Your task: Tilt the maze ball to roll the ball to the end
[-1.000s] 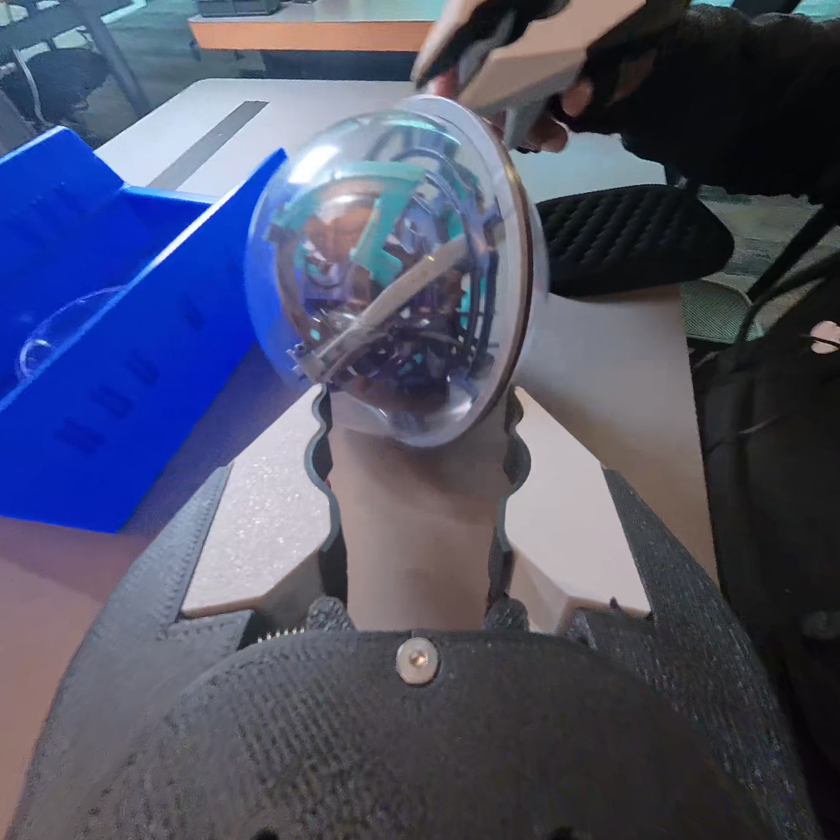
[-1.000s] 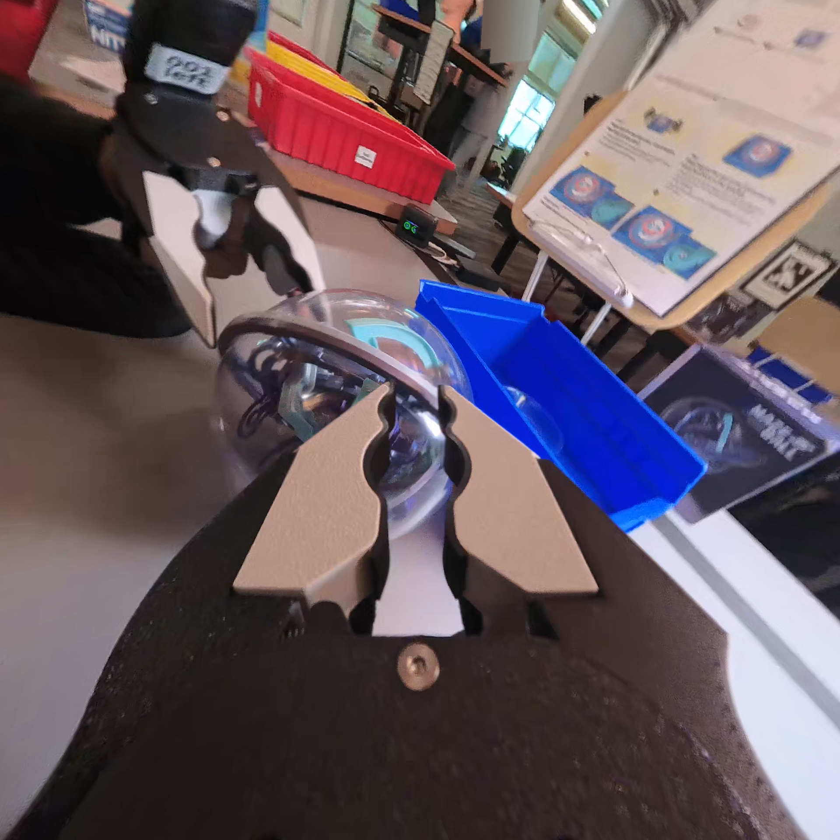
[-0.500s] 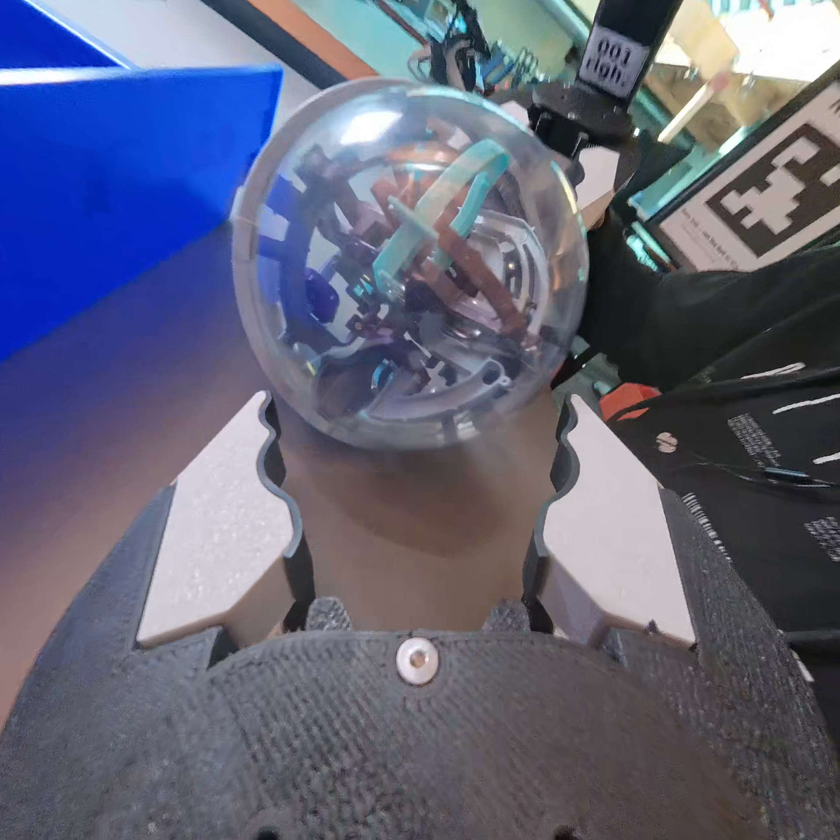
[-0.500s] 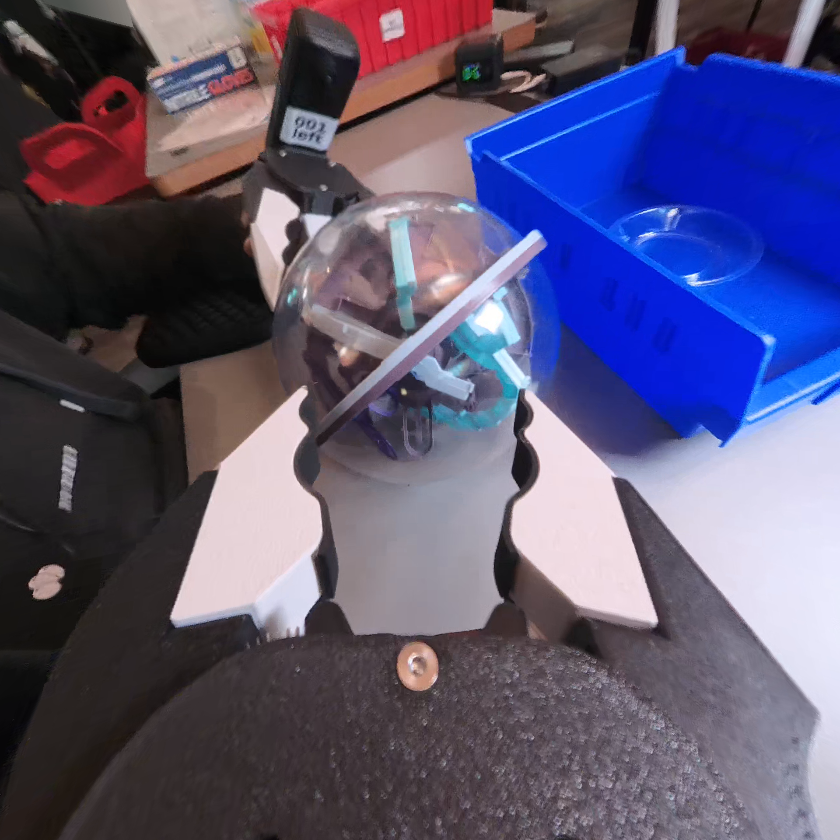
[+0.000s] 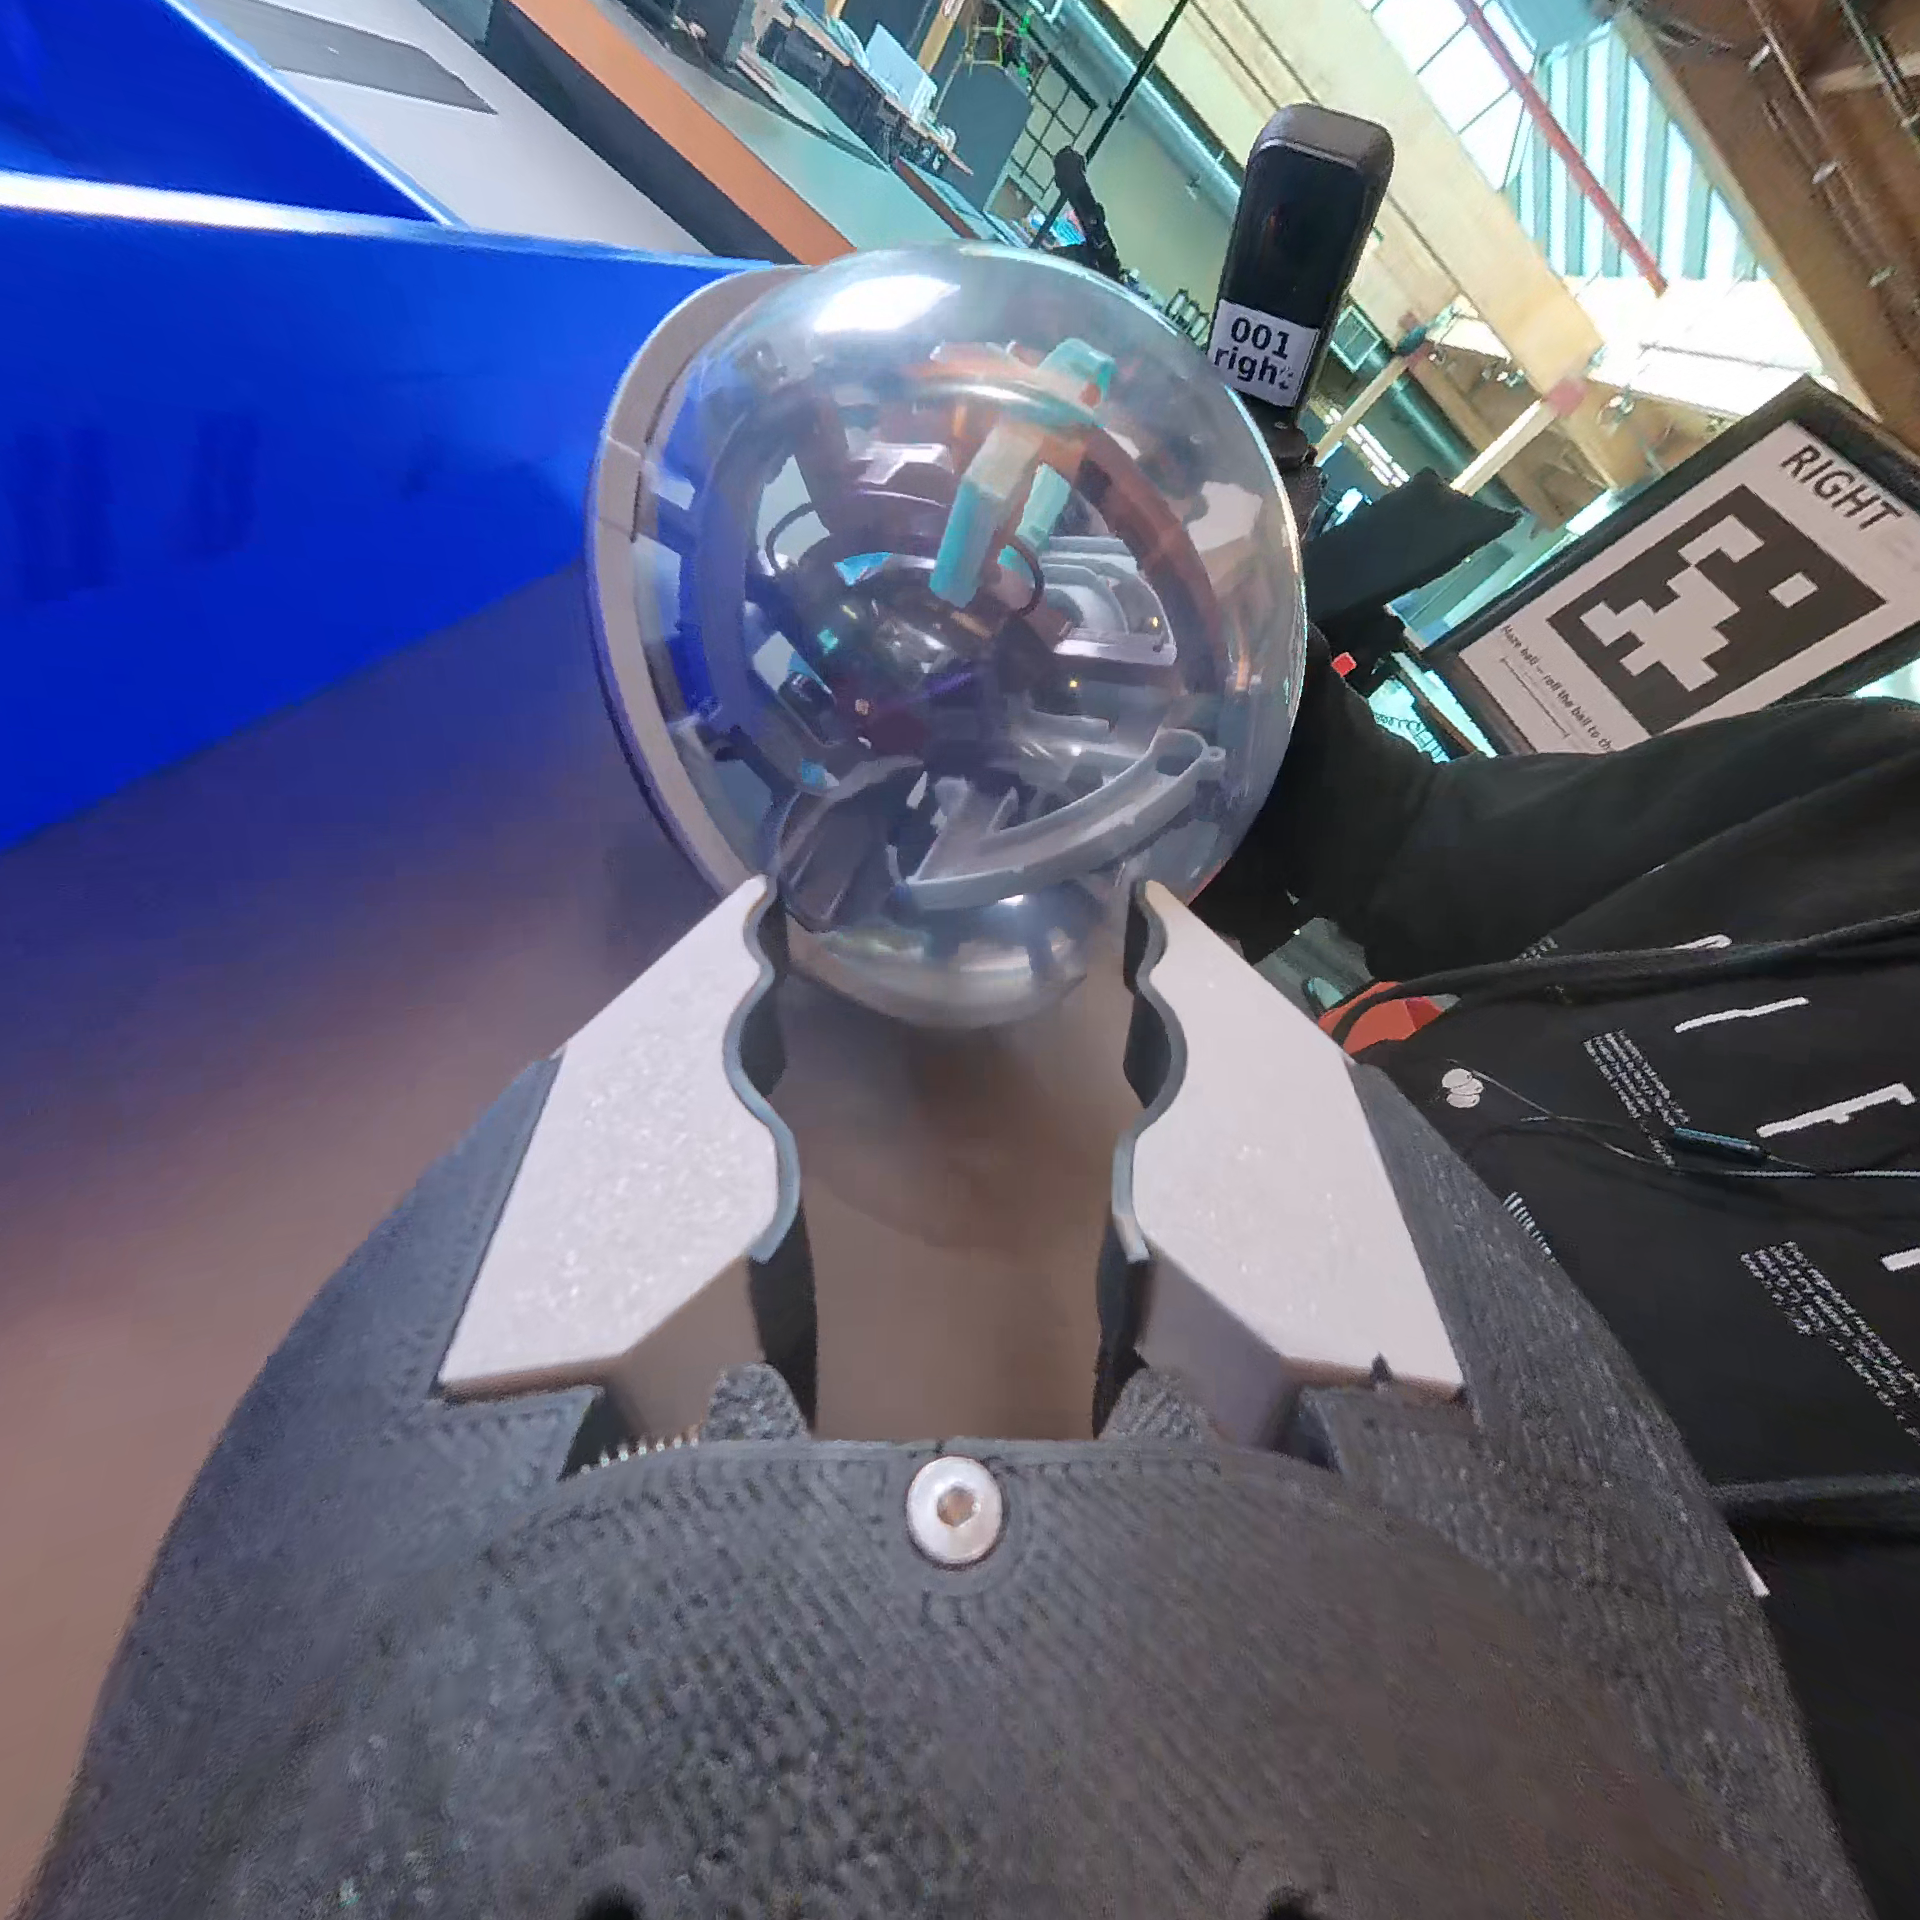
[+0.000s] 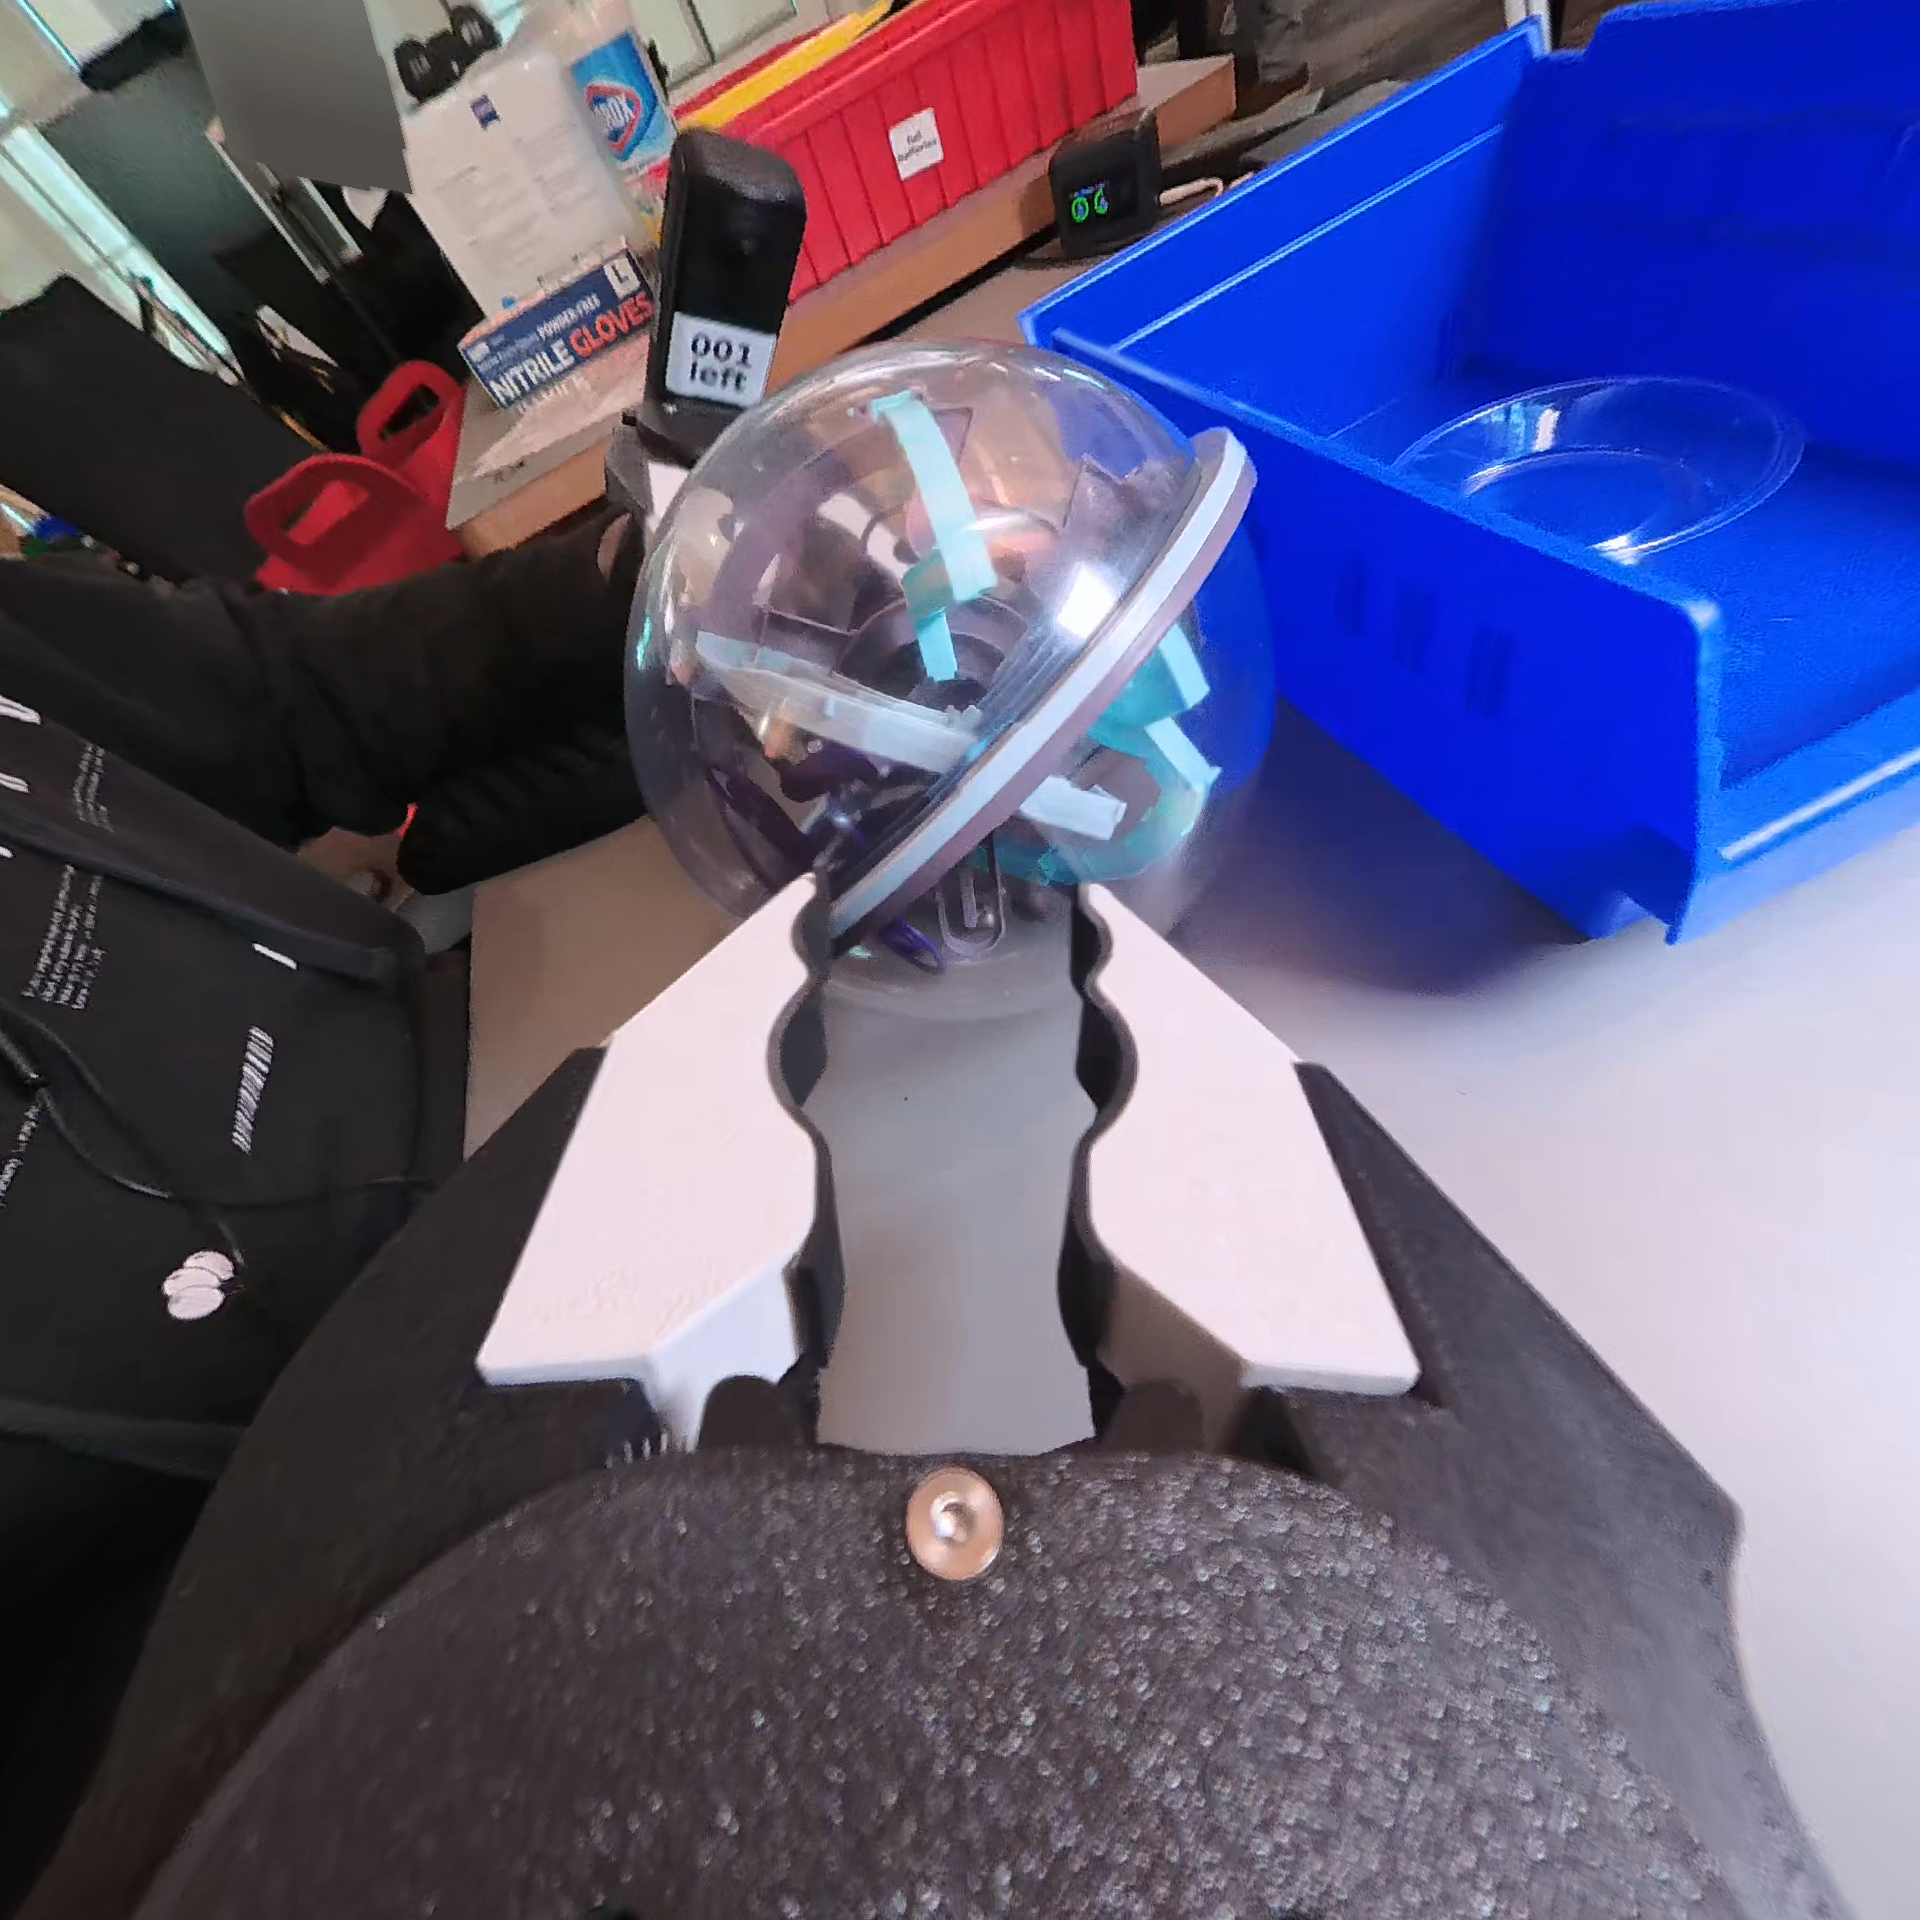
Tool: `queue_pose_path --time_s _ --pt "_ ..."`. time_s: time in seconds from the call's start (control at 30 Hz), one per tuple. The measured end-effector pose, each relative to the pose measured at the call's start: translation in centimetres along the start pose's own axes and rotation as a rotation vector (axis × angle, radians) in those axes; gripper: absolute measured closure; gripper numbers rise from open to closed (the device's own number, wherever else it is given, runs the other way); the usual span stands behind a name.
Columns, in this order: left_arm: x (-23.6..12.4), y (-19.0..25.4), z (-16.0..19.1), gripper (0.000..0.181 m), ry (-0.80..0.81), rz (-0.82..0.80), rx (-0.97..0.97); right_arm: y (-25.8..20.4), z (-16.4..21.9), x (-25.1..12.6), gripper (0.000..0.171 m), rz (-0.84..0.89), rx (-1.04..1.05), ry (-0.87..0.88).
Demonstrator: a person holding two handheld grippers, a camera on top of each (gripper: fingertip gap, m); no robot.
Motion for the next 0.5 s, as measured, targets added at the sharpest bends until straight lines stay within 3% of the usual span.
queue_pose_path --time_s 0.1,0.5 --pt "-0.3 -0.3 0.0 0.140 0.007 -0.002 -0.023 0.9 -0.4 -0.3 0.158 0.003 0.049 0.043" --pt "0.0 -0.5 0.8 0.169 -0.038 -0.015 -0.029 2.0 0.0 -0.3 0.162 -0.061 0.156 0.076"
Point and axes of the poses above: each gripper's, where its closed fingertips meet, x out along the fingers, z out of its underside, y = z × x across the jaws, the point moved 2 cm from there along -x, back along the fingers, and after that the axes turned 3 degrees about -x, right-handed, at the moved point
